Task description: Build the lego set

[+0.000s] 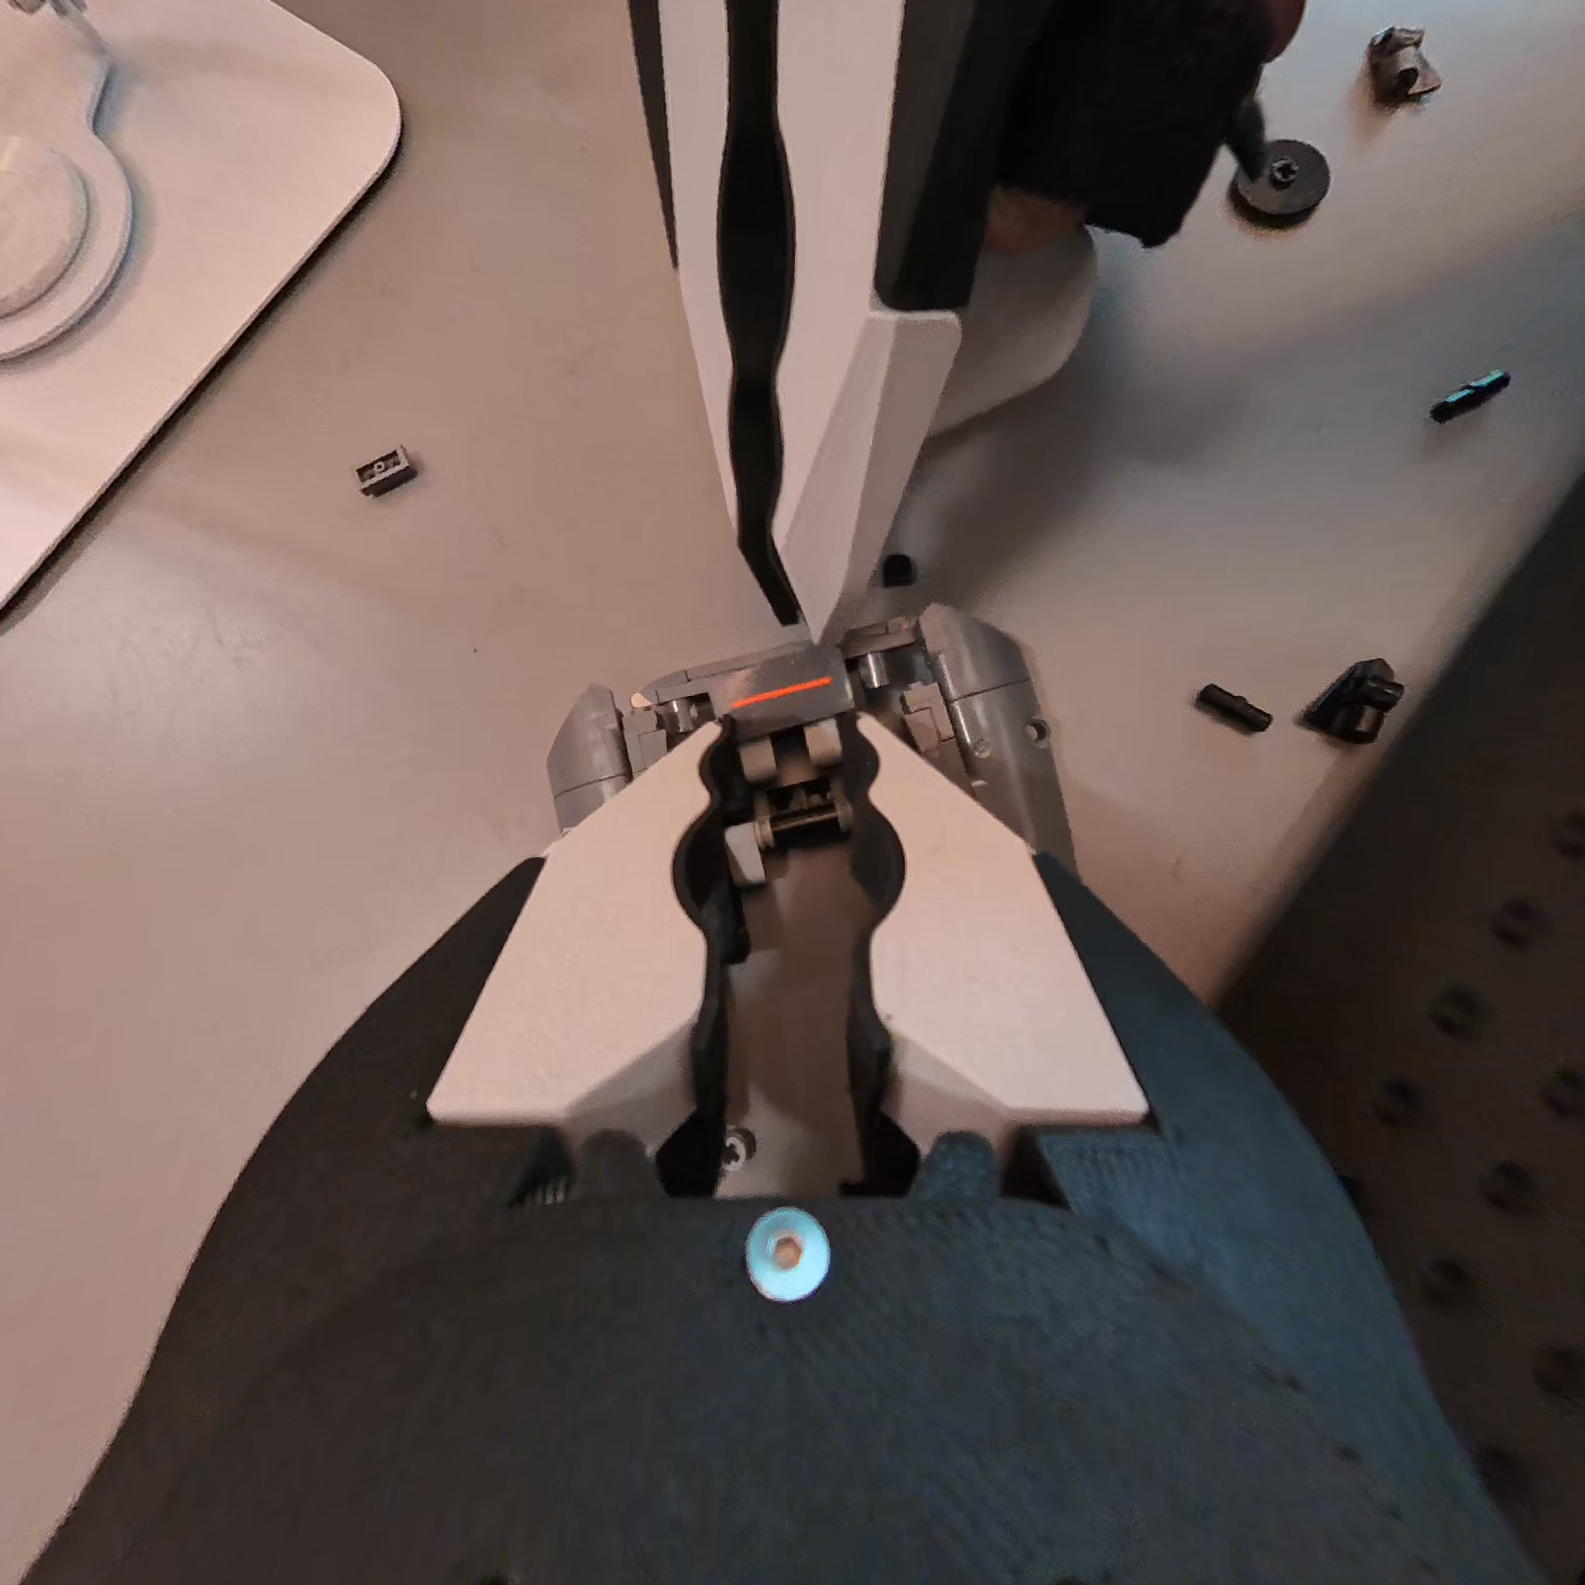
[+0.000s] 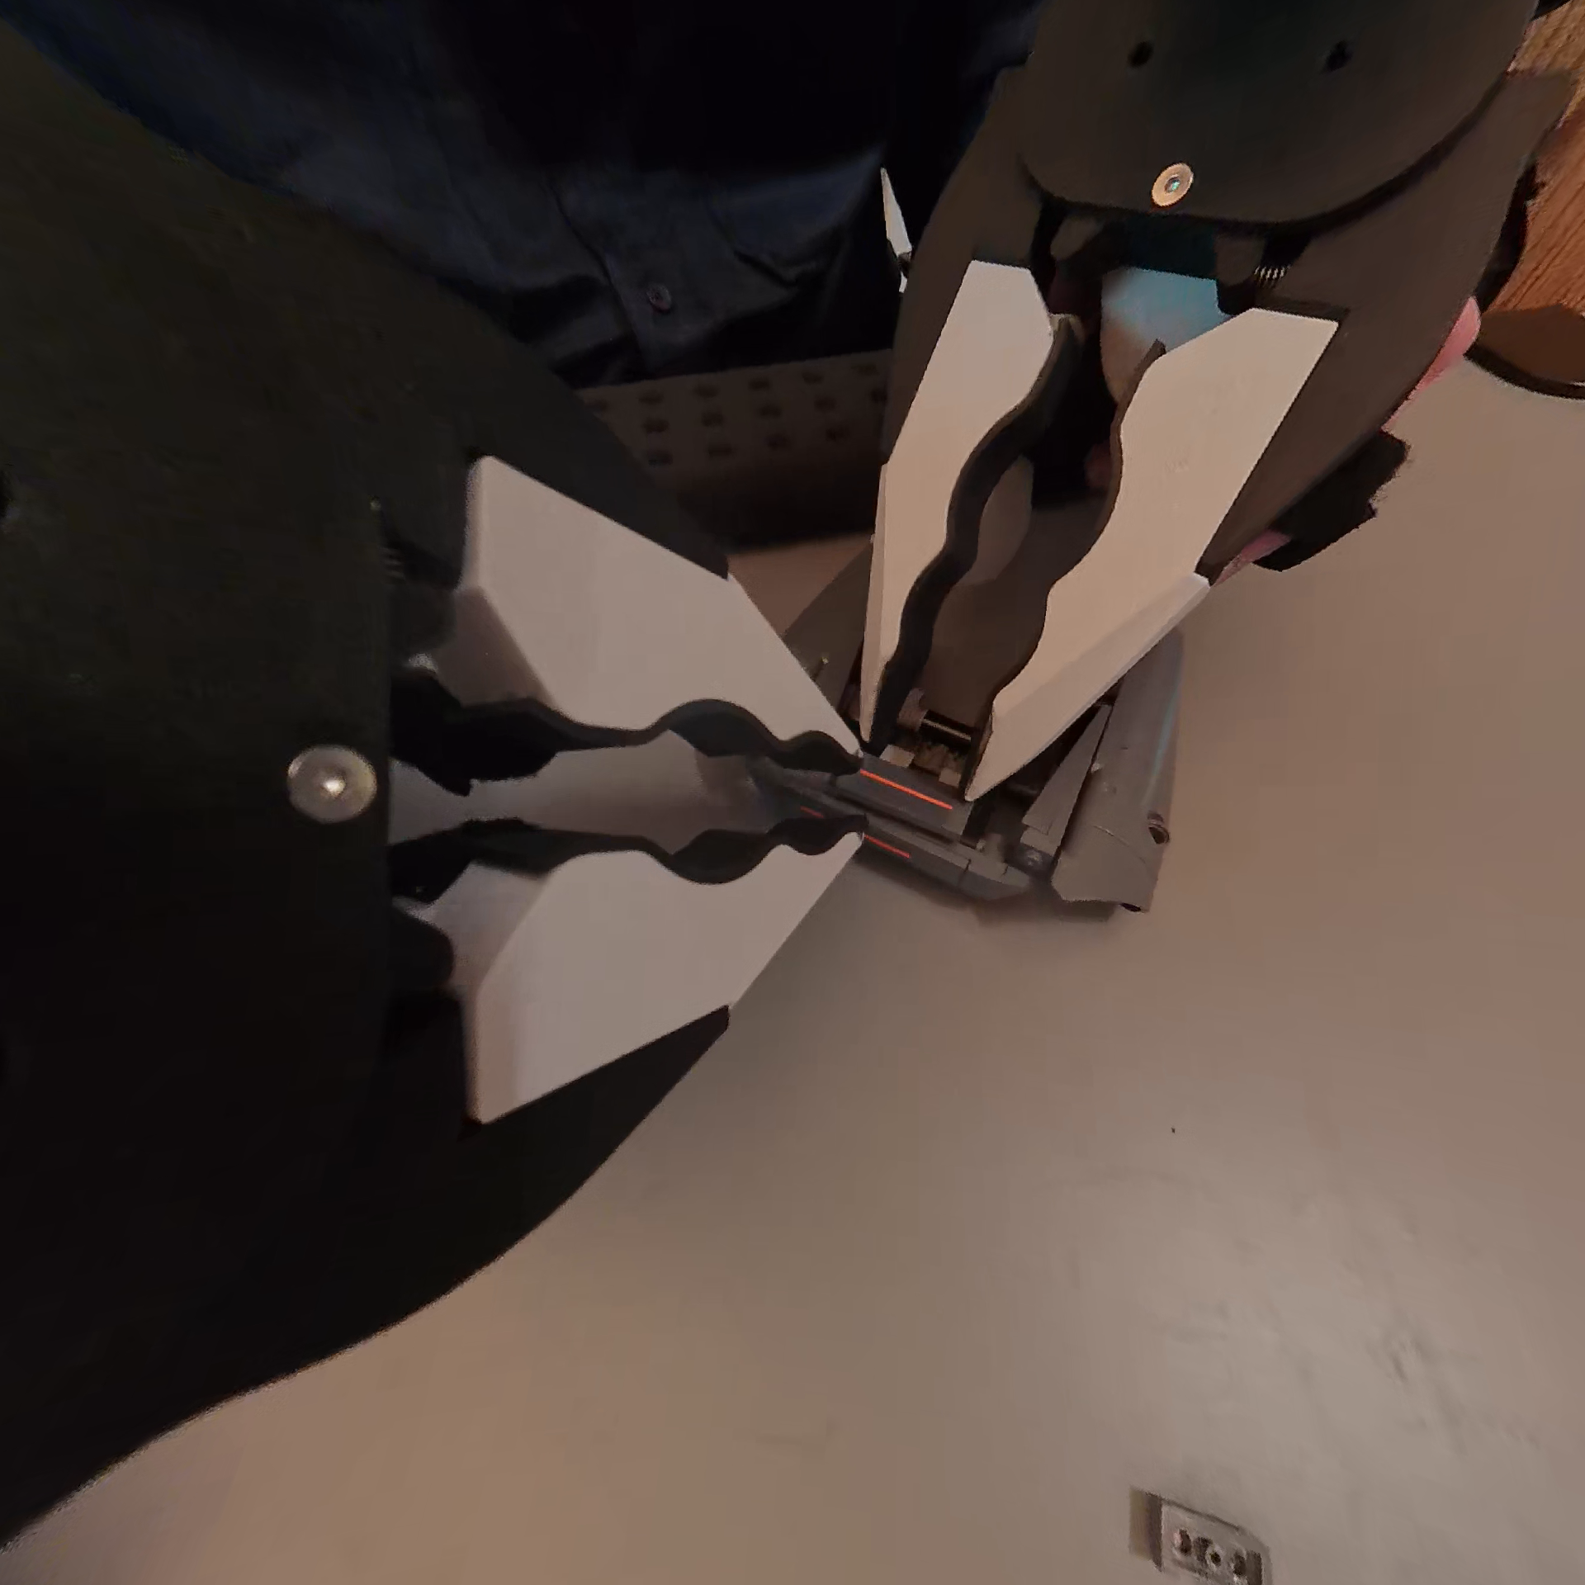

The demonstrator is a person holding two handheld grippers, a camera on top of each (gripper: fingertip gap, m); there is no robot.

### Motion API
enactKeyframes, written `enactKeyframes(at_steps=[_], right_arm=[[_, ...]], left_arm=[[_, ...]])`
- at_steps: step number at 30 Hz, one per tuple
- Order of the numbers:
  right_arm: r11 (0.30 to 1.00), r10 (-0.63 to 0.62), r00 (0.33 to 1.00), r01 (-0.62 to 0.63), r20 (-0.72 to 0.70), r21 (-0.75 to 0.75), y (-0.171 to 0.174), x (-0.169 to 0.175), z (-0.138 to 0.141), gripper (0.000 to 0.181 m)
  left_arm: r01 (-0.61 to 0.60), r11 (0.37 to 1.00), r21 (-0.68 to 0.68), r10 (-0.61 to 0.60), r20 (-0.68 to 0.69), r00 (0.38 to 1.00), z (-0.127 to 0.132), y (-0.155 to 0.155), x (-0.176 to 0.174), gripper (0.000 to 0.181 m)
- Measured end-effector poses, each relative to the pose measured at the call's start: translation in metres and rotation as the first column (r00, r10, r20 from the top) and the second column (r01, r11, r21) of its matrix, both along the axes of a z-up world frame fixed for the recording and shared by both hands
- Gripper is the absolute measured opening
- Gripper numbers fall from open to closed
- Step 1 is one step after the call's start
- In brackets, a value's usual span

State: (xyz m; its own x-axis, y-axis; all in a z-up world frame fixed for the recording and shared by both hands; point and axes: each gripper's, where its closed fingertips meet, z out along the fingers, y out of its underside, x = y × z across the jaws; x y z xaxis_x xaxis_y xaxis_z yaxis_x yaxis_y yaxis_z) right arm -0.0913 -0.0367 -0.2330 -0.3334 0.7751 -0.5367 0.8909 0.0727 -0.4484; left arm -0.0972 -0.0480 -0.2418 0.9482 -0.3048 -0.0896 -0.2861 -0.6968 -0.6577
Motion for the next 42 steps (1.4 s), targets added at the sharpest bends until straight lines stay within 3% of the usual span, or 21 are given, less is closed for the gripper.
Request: enactKeyframes(at_steps=[28, 42], right_arm=[[1.0, -0.027, 1.0, 0.027, 0.002, 0.002, -0.004, -0.007, -0.009, 0.01], [0.998, -0.045, 0.999, 0.046, 0.031, -0.035, -0.005, -0.005, -0.013, 0.019]], left_arm=[[-0.031, 0.999, -0.017, 0.03, -0.007, 1.0, -0.002, -0.002, -0.006, 0.021], [-0.049, 0.998, -0.036, 0.048, -0.041, 0.998, -0.004, 0.0, -0.01, 0.011]])
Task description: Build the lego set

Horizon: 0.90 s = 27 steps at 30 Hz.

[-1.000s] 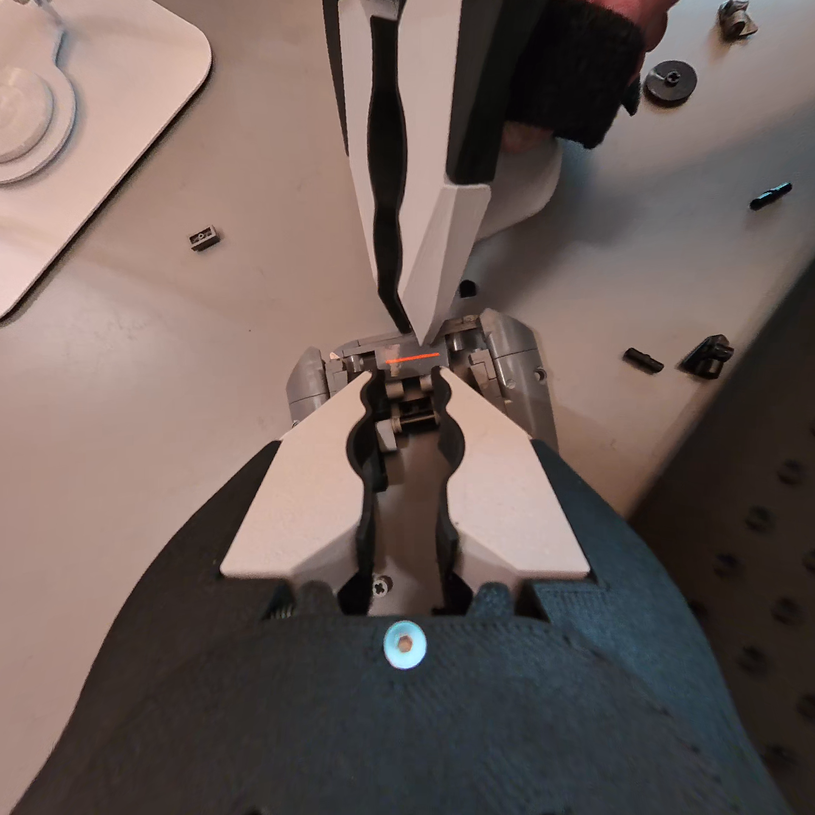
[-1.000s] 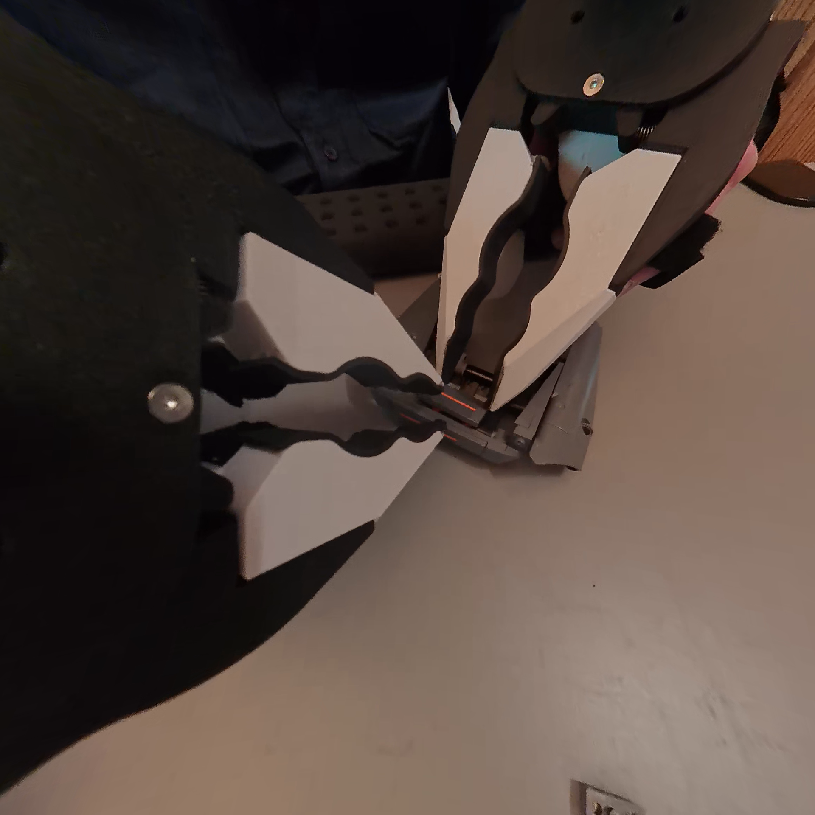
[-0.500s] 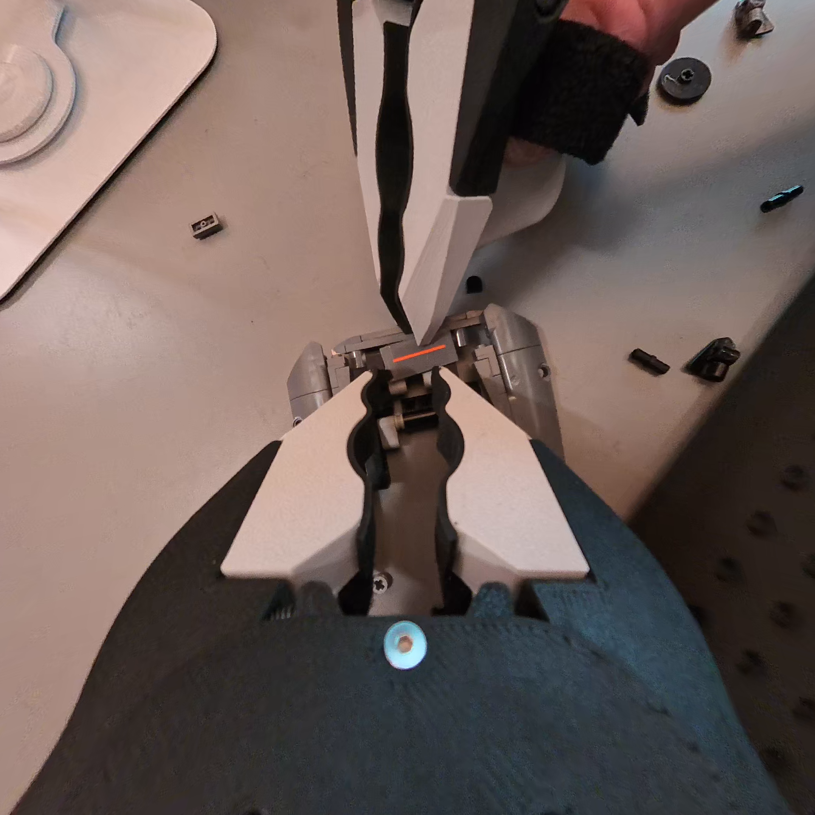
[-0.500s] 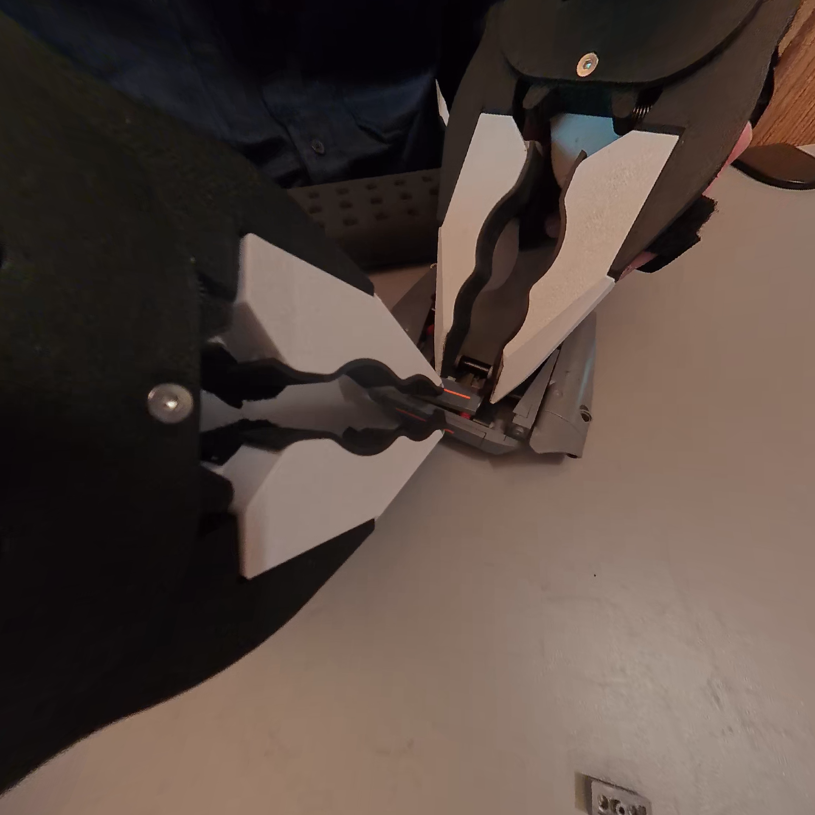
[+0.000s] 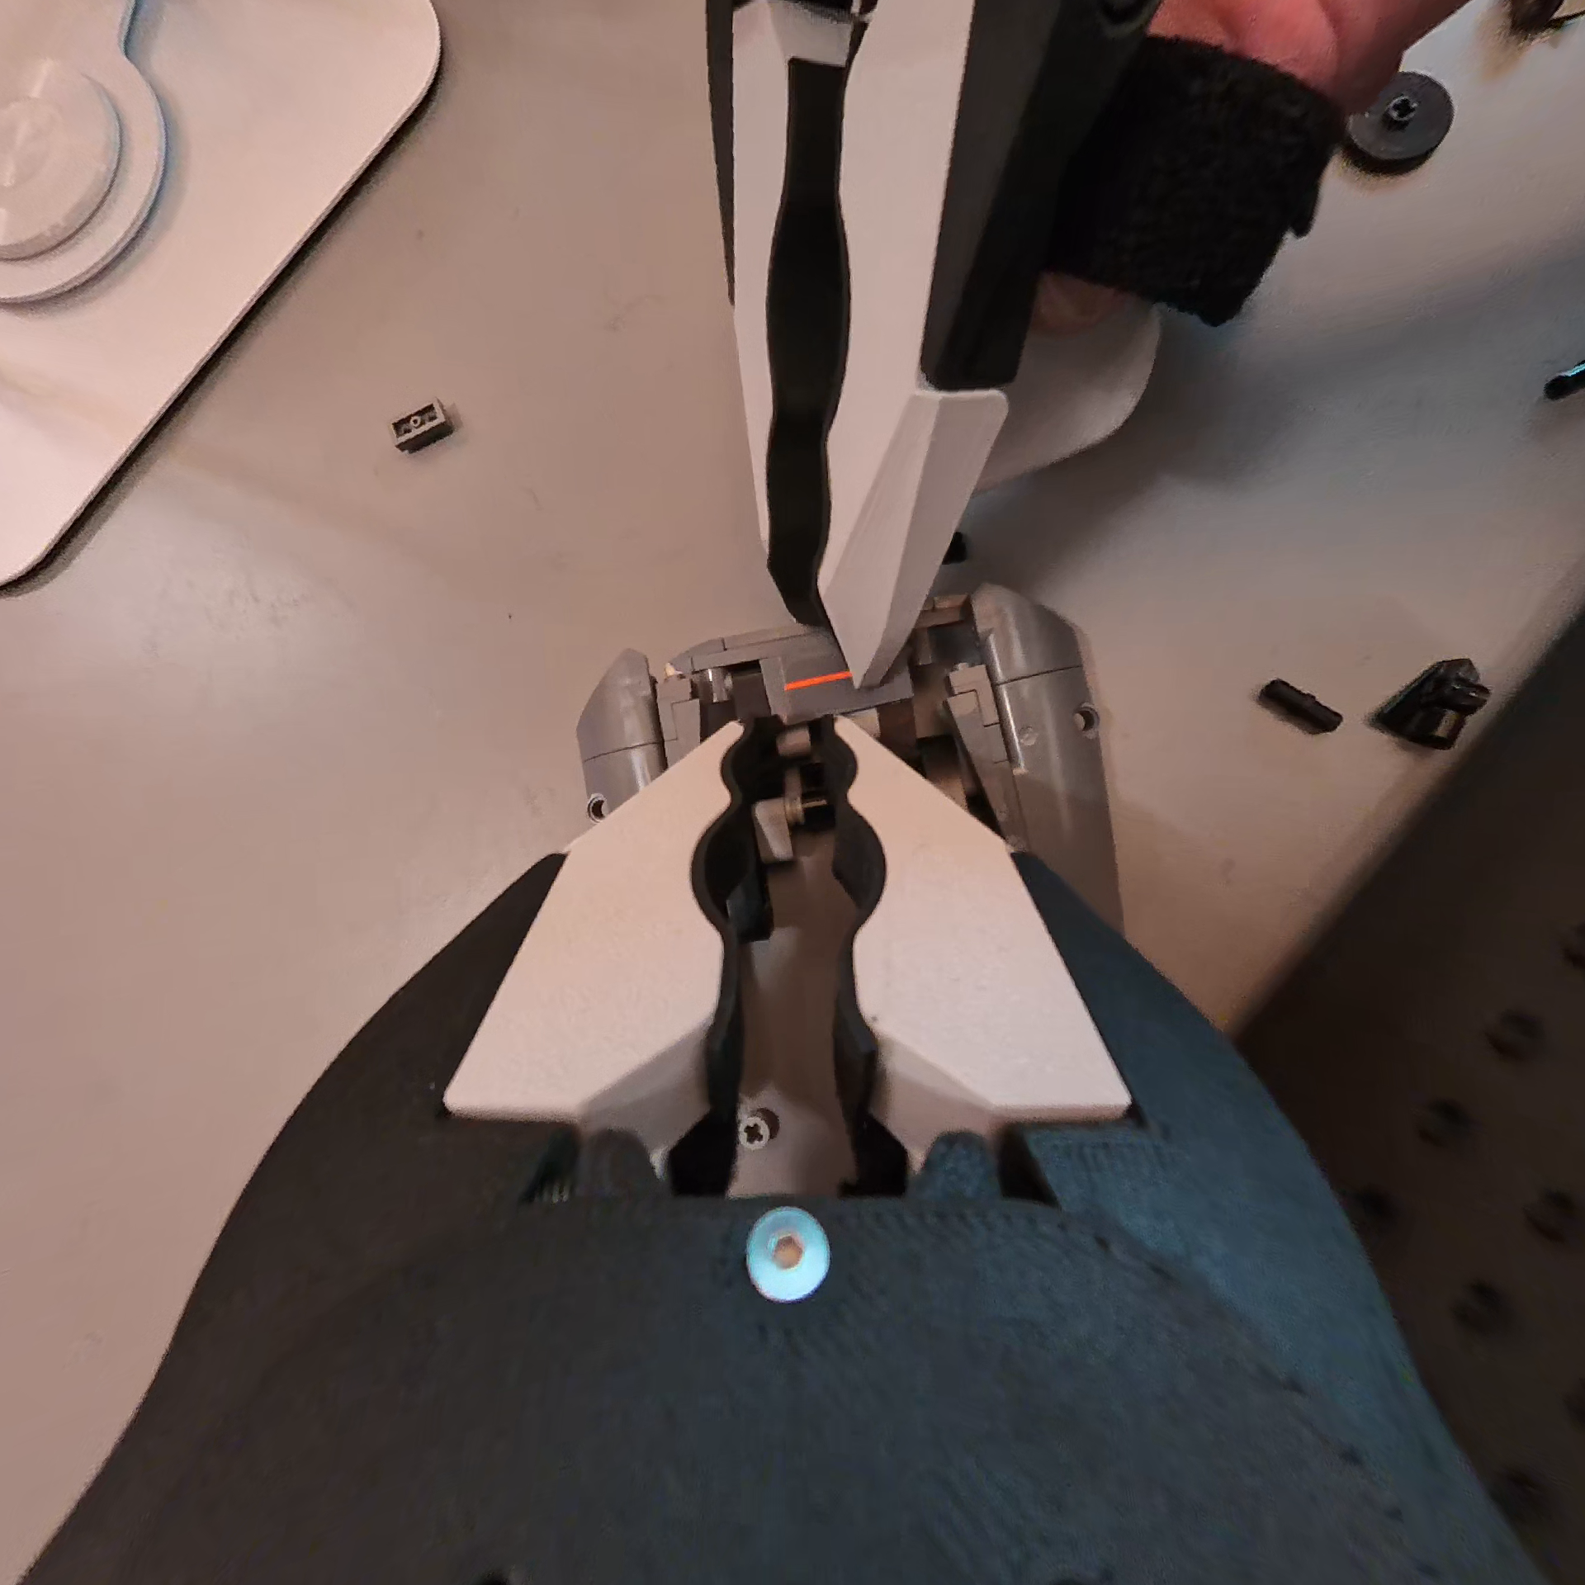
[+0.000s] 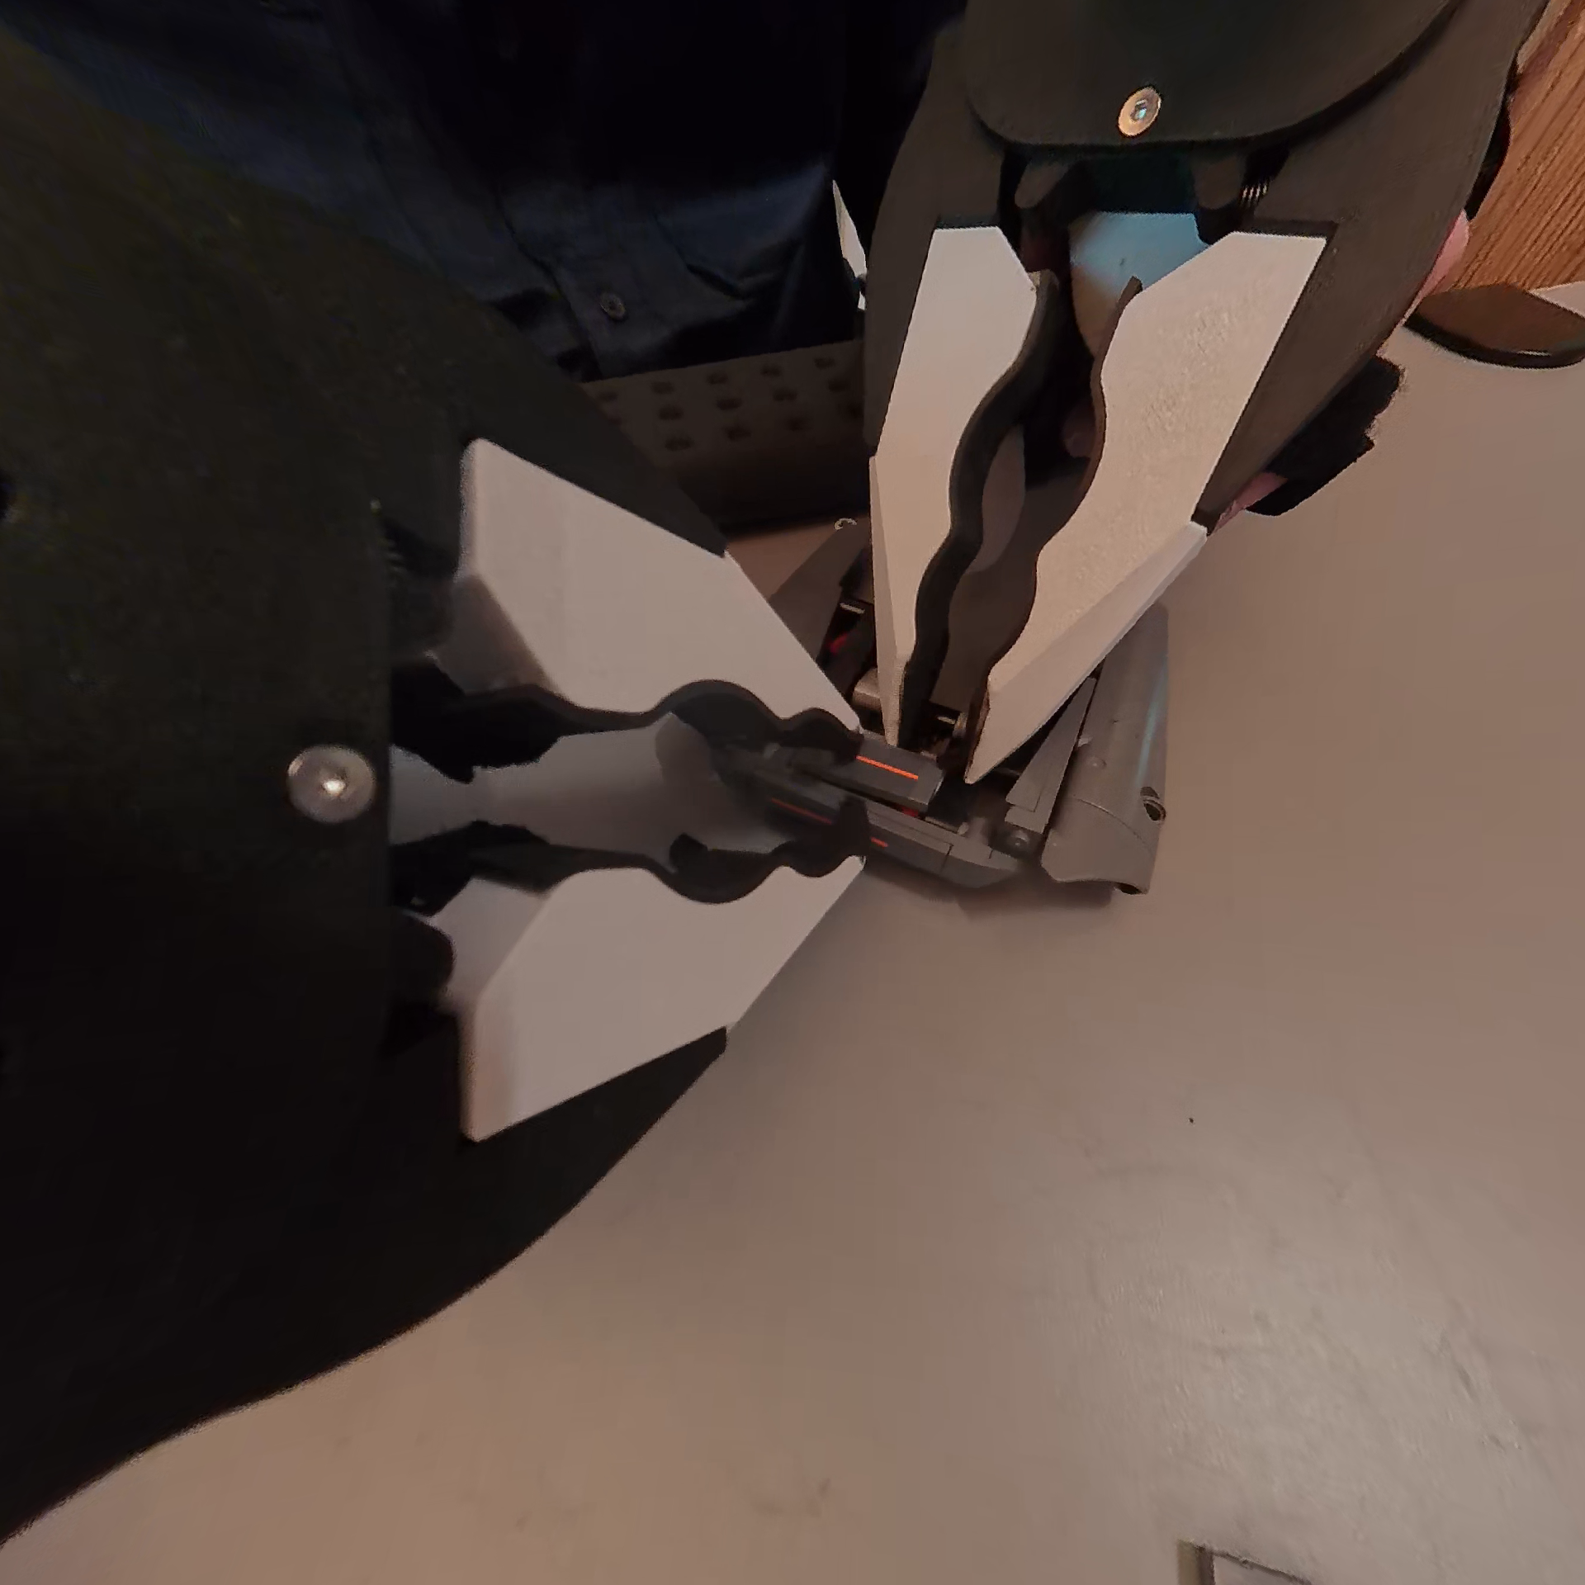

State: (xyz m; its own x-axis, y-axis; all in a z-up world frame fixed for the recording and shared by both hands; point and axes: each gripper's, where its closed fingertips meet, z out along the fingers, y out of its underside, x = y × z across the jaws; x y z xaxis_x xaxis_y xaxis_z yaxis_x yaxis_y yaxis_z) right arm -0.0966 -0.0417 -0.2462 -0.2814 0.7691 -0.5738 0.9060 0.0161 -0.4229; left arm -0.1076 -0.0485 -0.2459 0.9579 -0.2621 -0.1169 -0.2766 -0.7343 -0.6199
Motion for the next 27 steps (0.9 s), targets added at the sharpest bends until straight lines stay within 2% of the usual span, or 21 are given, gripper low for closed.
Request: enactKeyframes(at_steps=[13, 27], right_arm=[[0.992, -0.032, 0.999, 0.033, 0.014, -0.121, 0.0046, 0.0002, 0.0021, 0.013], [0.988, -0.033, 0.999, 0.037, 0.028, -0.15, 0.0048, 0.0007, 0.0013, 0.013]], left_arm=[[0.0, 1.0, -0.008, 0.0, -0.005, 1.0, -0.0002, 0.003, -0.0016, 0.009], [0.011, 1.0, -0.027, -0.011, -0.001, 1.0, -0.0005, 0.0043, -0.0019, 0.009]])
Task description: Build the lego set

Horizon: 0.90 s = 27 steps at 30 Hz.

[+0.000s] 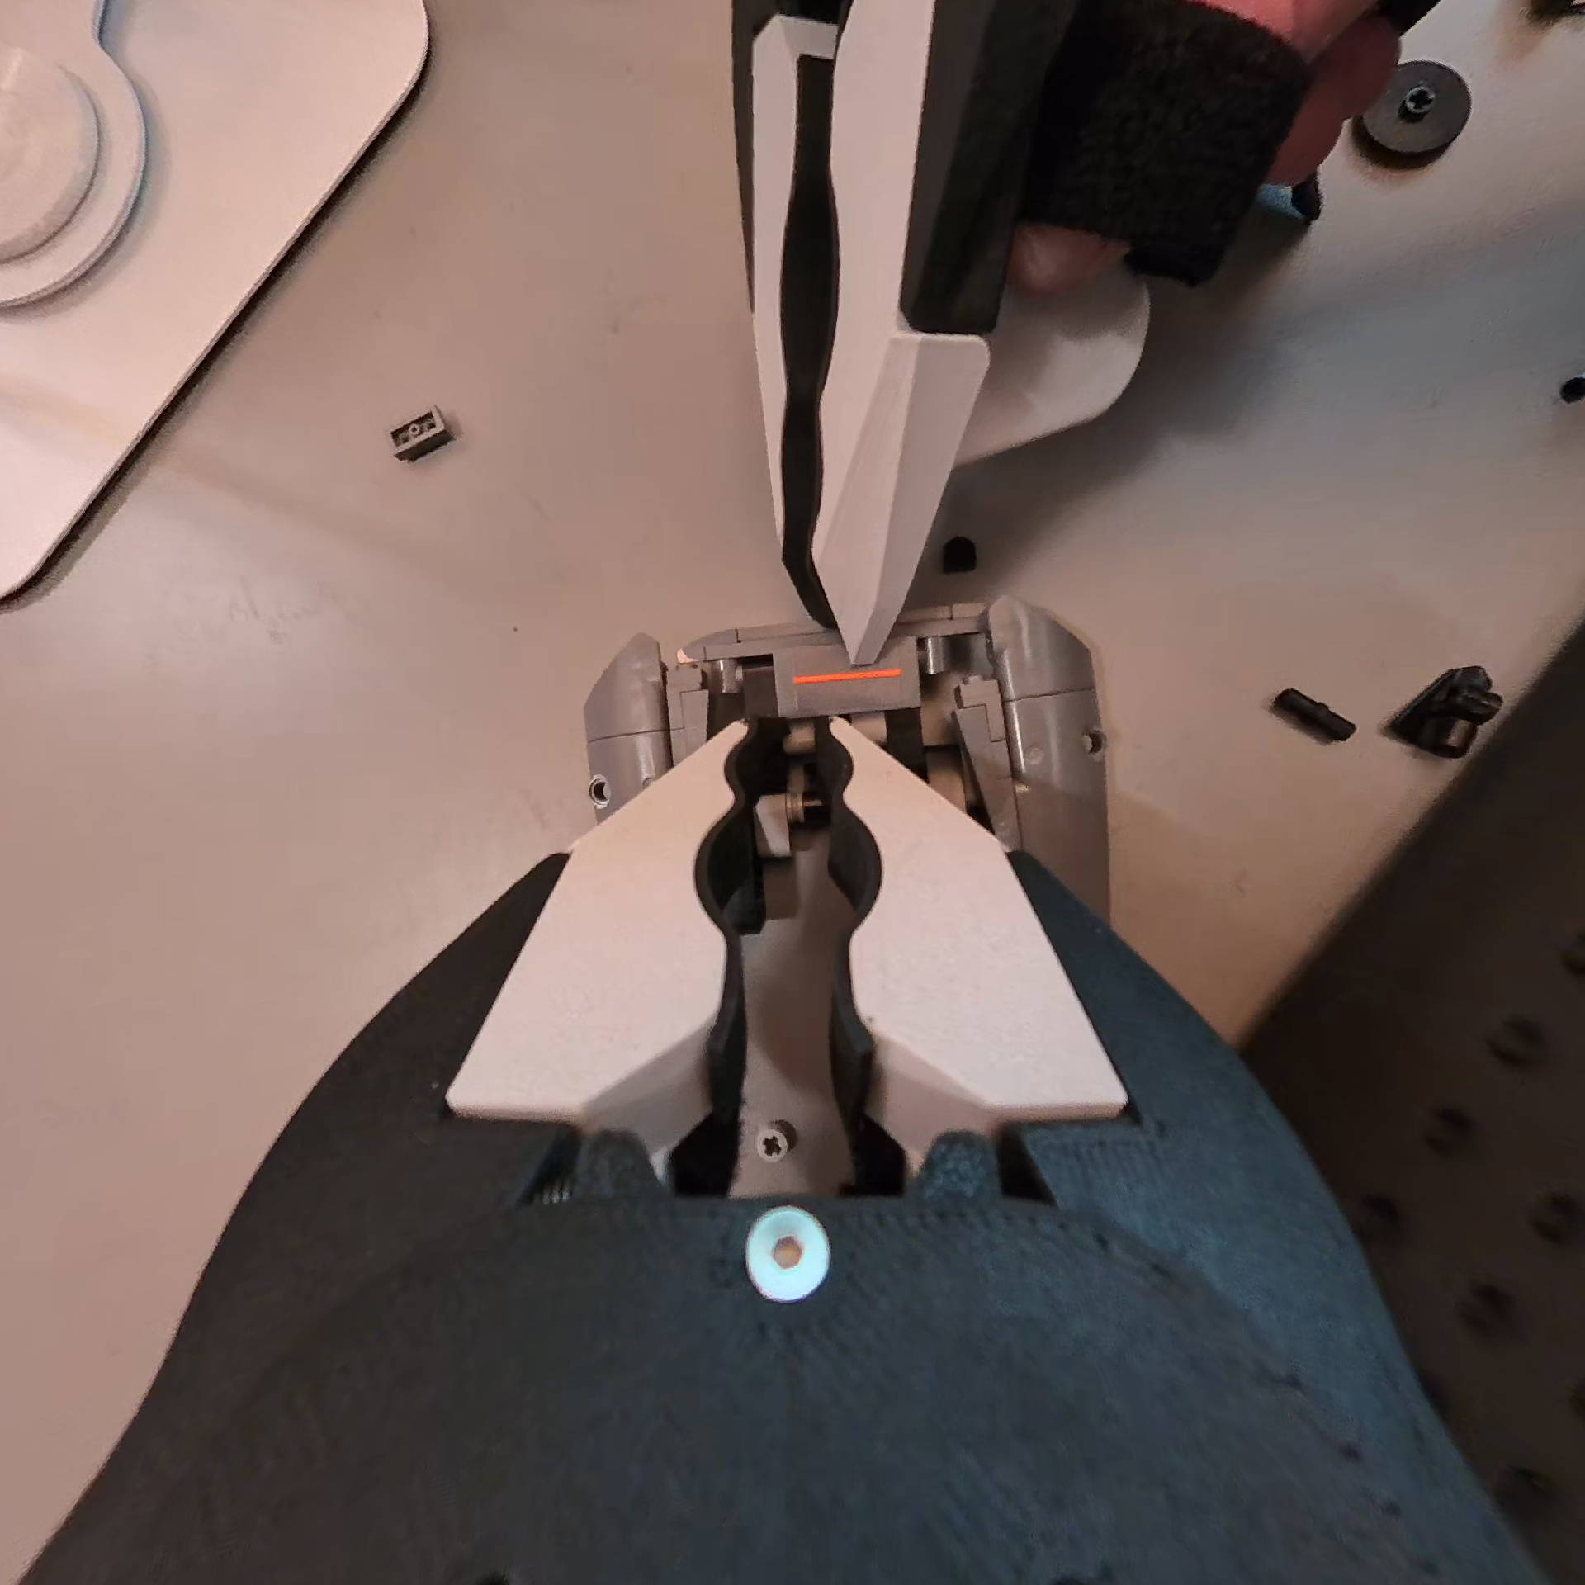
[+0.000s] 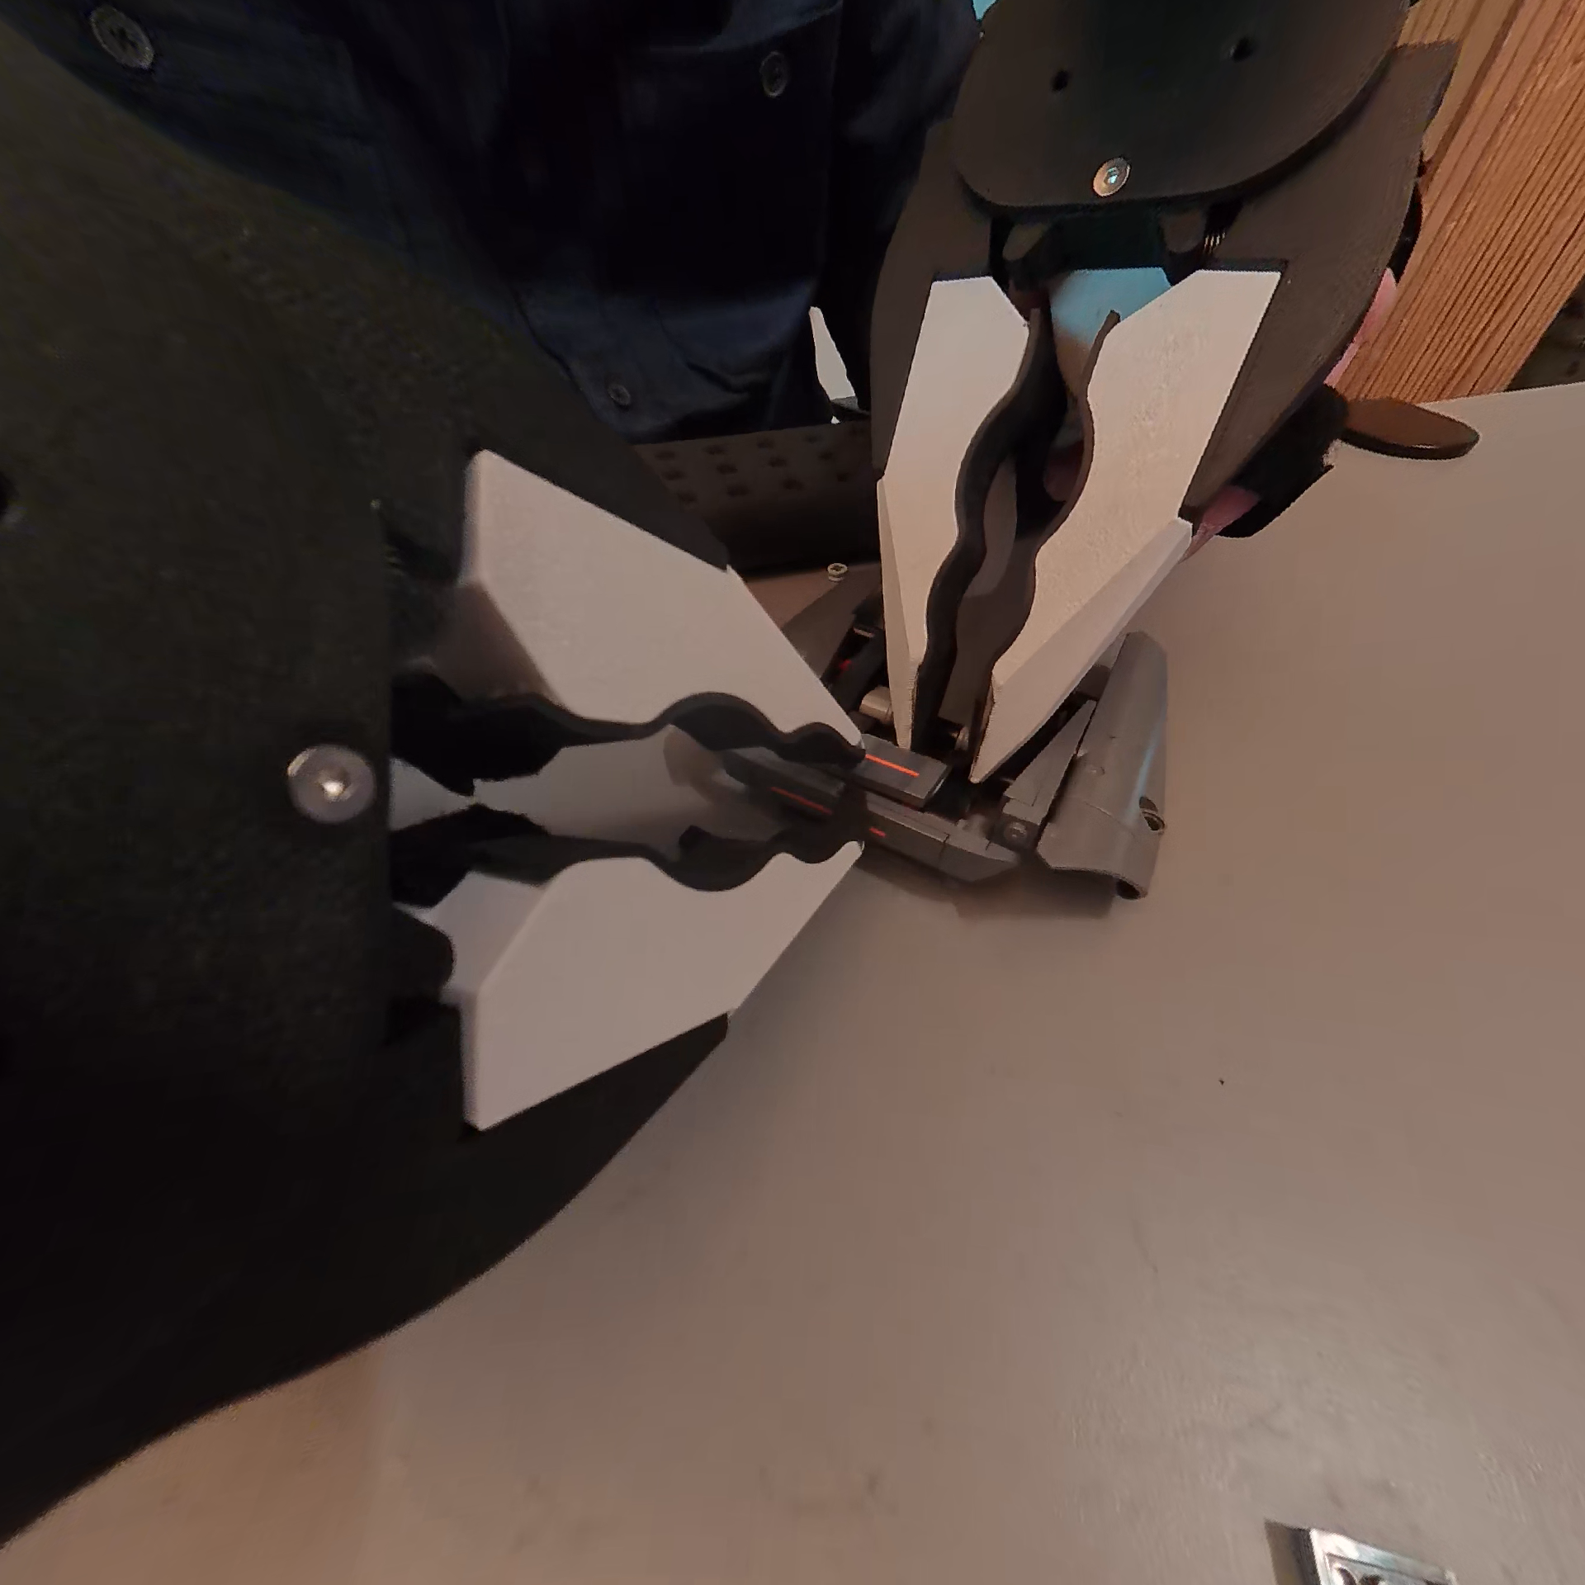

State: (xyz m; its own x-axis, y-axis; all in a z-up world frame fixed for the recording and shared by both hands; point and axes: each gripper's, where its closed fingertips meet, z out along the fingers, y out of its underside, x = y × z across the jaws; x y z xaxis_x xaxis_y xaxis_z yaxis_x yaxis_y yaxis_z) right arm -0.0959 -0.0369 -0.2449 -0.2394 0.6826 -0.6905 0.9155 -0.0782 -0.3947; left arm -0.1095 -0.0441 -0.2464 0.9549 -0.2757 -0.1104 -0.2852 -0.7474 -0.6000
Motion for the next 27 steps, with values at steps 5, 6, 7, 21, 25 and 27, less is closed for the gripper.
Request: enactKeyframes(at_steps=[5, 6, 7, 21, 25, 27], right_arm=[[1.0, -0.011, 1.0, 0.011, -0.003, -0.011, 0.003, -0.002, 0.001, 0.013], [1.0, -0.021, 1.0, 0.021, -0.005, -0.016, 0.004, -0.003, 0.001, 0.012], [0.999, -0.032, 0.999, 0.031, -0.007, -0.018, 0.005, -0.005, 0.001, 0.012], [0.998, -0.065, 0.996, 0.065, -0.061, -0.002, 0.007, -0.014, 0.011, 0.005], [0.998, -0.067, 0.997, 0.067, -0.045, -0.009, 0.009, -0.014, 0.006, 0.0], [0.998, -0.062, 0.997, 0.062, -0.05, 0.001, 0.009, -0.013, 0.006, 0.0]], left_arm=[[0.002, 1.0, 0.006, -0.002, 0.004, 1.0, 0.0, 0.002, 0.001, 0.009], [0.001, 1.0, 0.006, -0.001, 0.003, 1.0, 0.0, 0.002, 0.0, 0.01], [0.001, 1.0, 0.006, -0.001, 0.0, 1.0, 0.0, 0.002, 0.0, 0.011], [0.009, 1.0, 0.01, -0.009, 0.008, 1.0, 0.0, 0.006, 0.002, 0.011], [0.009, 1.0, 0.01, -0.009, 0.01, 1.0, 0.0, 0.007, 0.002, 0.01], [0.01, 1.0, 0.011, -0.01, 0.01, 1.0, 0.0, 0.007, 0.002, 0.01]])
